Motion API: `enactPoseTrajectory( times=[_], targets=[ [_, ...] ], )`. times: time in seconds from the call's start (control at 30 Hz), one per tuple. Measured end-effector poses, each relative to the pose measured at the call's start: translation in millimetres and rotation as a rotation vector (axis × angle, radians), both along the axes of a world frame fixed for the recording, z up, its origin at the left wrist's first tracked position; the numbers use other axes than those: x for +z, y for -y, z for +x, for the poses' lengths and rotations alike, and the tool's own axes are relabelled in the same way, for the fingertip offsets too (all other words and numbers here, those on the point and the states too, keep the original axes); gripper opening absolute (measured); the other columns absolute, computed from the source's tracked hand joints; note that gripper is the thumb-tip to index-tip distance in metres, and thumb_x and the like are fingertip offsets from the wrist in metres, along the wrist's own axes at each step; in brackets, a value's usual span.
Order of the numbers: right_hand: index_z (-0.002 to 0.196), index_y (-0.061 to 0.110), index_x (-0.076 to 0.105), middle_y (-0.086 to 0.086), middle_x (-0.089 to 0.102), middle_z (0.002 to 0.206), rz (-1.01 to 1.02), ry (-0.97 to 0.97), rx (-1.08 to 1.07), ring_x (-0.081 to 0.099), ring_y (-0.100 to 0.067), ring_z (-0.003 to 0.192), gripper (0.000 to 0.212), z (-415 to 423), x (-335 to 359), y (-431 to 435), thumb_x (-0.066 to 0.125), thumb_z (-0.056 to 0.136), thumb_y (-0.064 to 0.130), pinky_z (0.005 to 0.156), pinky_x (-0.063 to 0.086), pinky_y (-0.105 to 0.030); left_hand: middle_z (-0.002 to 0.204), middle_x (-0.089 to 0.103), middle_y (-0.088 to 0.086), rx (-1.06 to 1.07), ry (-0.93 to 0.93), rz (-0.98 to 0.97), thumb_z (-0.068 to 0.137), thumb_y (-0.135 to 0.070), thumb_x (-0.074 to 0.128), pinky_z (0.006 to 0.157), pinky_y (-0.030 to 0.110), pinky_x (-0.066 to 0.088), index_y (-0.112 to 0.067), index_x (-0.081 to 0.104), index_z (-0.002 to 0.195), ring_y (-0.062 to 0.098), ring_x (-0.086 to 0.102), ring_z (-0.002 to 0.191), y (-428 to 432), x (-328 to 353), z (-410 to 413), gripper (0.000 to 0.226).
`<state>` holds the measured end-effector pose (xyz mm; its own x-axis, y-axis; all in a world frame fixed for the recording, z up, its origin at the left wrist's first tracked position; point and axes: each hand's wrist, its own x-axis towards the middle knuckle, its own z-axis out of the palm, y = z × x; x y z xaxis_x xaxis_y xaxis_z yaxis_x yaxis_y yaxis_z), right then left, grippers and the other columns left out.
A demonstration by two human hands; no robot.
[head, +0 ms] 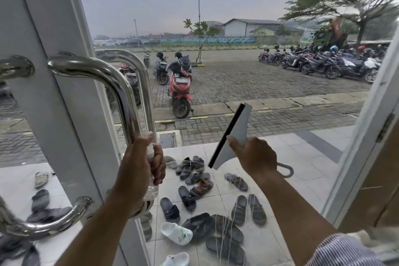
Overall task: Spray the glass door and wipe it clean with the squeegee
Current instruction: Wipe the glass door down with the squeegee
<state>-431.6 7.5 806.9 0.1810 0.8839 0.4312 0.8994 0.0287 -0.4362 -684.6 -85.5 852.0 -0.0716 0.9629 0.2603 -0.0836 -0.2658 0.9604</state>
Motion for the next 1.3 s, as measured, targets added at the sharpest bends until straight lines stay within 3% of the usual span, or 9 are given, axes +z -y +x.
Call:
enactPoseTrajectory(
  times=[0.13, 0.2, 0.37, 0.57, 0.77, 0.87, 1.0, 1.13, 1.3],
  targets=[
    [0.087, 0.010, 0.072, -0.005, 0.071, 0.077, 0.134, 0.037, 0.088, 0.067, -0.026, 0.067, 0.075, -29, 7, 9, 0.035, 0.090, 0.075, 0.056, 0.045, -0.027, 0.045, 0.029, 0.005, -0.007, 0.080, -0.024, 0.066, -0.062, 0.049, 0.042, 0.025, 0.024, -0.020, 0.039, 0.045, 0.017, 0.025, 0.041, 4, 5, -4, 0.048],
    [0.079, 0.012, 0.070, -0.002, 0.068, 0.068, 0.169, 0.150, 0.183, 0.063, -0.022, 0.058, 0.079, -57, 19, 9, 0.029, 0.089, 0.079, 0.053, 0.041, -0.025, 0.046, 0.028, 0.006, 0.002, 0.082, -0.030, 0.071, -0.059, 0.048, 0.042, 0.024, 0.024, -0.019, 0.038, 0.046, 0.017, 0.025, 0.043, 5, 5, -5, 0.048],
    [0.067, 0.015, 0.057, -0.003, 0.060, 0.064, 0.215, 0.275, 0.410, 0.067, -0.026, 0.061, 0.068, -125, 55, 6, 0.031, 0.095, 0.072, 0.063, 0.055, -0.035, 0.046, 0.029, 0.007, -0.002, 0.068, -0.040, 0.082, -0.053, 0.037, 0.040, 0.026, 0.026, -0.019, 0.039, 0.046, 0.018, 0.025, 0.044, 5, 5, -4, 0.050],
    [0.061, 0.019, 0.047, -0.001, 0.054, 0.063, 0.282, 0.285, 0.401, 0.062, -0.024, 0.060, 0.065, -134, 73, -6, 0.033, 0.094, 0.073, 0.057, 0.040, -0.029, 0.044, 0.030, 0.006, -0.009, 0.050, -0.048, 0.081, -0.052, 0.037, 0.042, 0.023, 0.025, -0.018, 0.039, 0.045, 0.018, 0.025, 0.044, 3, 4, -7, 0.050],
    [0.072, 0.014, 0.063, -0.001, 0.064, 0.066, 0.233, -0.032, 0.228, 0.064, -0.023, 0.060, 0.075, -79, 66, -19, 0.030, 0.089, 0.080, 0.060, 0.053, -0.032, 0.044, 0.031, 0.008, 0.029, -0.015, -0.018, 0.068, -0.062, 0.046, 0.042, 0.026, 0.024, -0.019, 0.039, 0.046, 0.017, 0.026, 0.043, 0, -1, -5, 0.049],
    [0.072, 0.015, 0.059, 0.005, 0.053, 0.059, 0.161, -0.266, 0.150, 0.058, -0.019, 0.056, 0.067, -48, 47, -21, 0.039, 0.089, 0.076, 0.049, 0.038, -0.022, 0.044, 0.030, 0.009, 0.043, -0.014, -0.010, 0.066, -0.062, 0.046, 0.043, 0.027, 0.023, -0.018, 0.038, 0.047, 0.017, 0.026, 0.044, -1, -2, -5, 0.049],
    [0.080, 0.004, 0.066, -0.013, 0.068, 0.079, 0.015, -0.586, 0.050, 0.066, -0.031, 0.074, 0.077, -12, -6, -21, 0.046, 0.084, 0.078, 0.058, 0.050, -0.034, 0.043, 0.031, 0.007, 0.064, -0.022, 0.010, 0.071, -0.060, 0.043, 0.042, 0.025, 0.024, -0.019, 0.039, 0.045, 0.017, 0.027, 0.043, -3, -3, -4, 0.049],
    [0.078, 0.003, 0.064, -0.013, 0.066, 0.079, -0.026, -0.657, 0.048, 0.062, -0.024, 0.066, 0.073, -10, -13, -15, 0.048, 0.087, 0.074, 0.051, 0.039, -0.029, 0.044, 0.030, 0.006, 0.071, 0.032, -0.004, 0.081, -0.051, 0.037, 0.043, 0.025, 0.023, -0.019, 0.038, 0.045, 0.016, 0.026, 0.042, -2, -3, -1, 0.048],
    [0.070, 0.006, 0.063, -0.007, 0.062, 0.065, 0.142, -0.757, 0.161, 0.056, -0.009, 0.051, 0.057, -20, 14, 2, 0.058, 0.090, 0.059, 0.041, 0.037, -0.019, 0.044, 0.031, 0.005, 0.074, 0.032, -0.023, 0.074, -0.057, 0.043, 0.045, 0.027, 0.023, -0.020, 0.038, 0.046, 0.016, 0.026, 0.043, 0, -3, -2, 0.047]
  ],
)
